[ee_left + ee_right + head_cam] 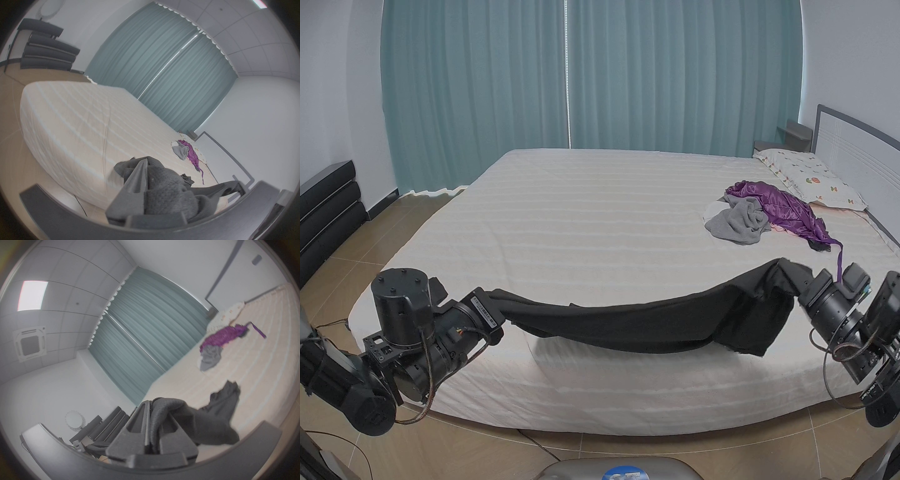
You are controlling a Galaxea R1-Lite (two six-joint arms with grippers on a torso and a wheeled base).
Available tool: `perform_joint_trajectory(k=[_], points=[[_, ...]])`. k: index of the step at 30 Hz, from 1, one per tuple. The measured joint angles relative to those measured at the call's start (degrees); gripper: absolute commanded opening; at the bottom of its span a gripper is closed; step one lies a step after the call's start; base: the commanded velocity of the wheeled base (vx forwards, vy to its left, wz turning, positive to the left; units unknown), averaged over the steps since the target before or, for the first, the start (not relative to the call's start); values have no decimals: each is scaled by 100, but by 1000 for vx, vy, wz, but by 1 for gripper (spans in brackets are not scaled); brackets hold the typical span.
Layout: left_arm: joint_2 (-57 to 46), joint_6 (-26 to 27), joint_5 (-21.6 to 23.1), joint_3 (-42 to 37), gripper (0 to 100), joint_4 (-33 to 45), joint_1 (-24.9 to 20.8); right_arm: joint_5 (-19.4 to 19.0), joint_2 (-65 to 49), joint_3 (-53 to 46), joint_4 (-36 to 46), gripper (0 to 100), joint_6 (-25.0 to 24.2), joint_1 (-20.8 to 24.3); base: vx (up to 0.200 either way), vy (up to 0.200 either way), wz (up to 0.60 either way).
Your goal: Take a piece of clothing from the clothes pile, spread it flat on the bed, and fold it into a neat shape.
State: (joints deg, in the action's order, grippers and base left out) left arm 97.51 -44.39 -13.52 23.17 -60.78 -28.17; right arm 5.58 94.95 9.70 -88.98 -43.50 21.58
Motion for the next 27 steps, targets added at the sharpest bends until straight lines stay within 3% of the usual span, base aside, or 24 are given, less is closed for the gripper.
perform_joint_trajectory(k=[4, 11, 17, 27], points=[[-302, 432, -163, 226, 0, 235, 15, -1, -518, 189, -4, 0, 357, 5, 0, 0, 0], [-495, 561, -334, 1261, 0, 1179, 52, 2, -717, 1108, 380, 0, 567, -110, 0, 0, 0], [-380, 566, -352, 2294, 0, 1807, 152, 88, -297, 2061, 741, 0, 652, -236, 200, 0, 0], [574, 574, -319, 3490, 0, 1965, 255, 200, 944, 3251, 908, 0, 819, -579, 200, 0, 0]])
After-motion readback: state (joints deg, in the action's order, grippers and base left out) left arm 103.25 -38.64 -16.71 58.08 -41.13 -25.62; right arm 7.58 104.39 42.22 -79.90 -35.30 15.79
